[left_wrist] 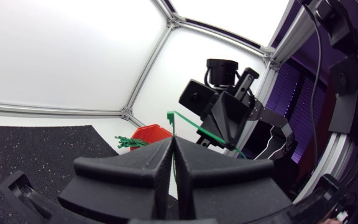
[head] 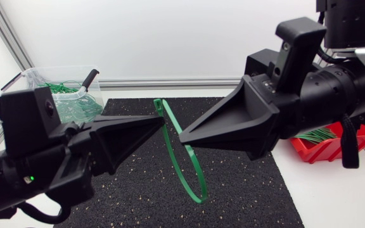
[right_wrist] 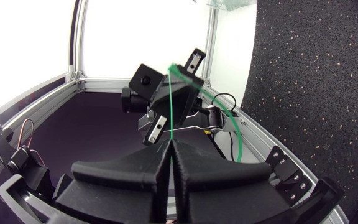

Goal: Take a green cable tie from the red box, thread the tail through the head to close it, then place it in the transparent bin on the left.

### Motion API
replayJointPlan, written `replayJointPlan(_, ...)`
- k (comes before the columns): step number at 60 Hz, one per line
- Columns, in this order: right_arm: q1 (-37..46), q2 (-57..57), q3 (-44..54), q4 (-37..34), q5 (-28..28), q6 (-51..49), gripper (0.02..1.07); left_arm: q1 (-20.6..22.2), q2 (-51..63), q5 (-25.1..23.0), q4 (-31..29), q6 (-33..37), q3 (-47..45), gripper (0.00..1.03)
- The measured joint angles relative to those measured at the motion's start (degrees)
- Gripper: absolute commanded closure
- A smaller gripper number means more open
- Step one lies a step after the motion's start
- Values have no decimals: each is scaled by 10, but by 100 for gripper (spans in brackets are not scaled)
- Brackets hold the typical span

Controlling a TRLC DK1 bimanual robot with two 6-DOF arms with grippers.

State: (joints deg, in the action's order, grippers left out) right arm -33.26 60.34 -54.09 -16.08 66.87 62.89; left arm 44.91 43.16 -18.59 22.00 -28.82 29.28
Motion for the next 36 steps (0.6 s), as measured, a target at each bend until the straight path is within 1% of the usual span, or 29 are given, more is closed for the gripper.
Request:
replayJointPlan(5,0,0,0,9,5,-1,101,-39,17,-22,3,-24,6,99)
replayJointPlan(13,0,1,0,27,11,-2,101,-66,38,-52,6,-50,16,99)
replayJointPlan(16,0,3,0,30,17,-3,101,-73,43,-53,10,-57,17,99)
replayJointPlan(26,0,23,0,34,24,-3,101,-75,49,-56,11,-61,18,99)
replayJointPlan(36,4,50,0,29,26,-3,101,-73,50,-56,25,-62,18,99)
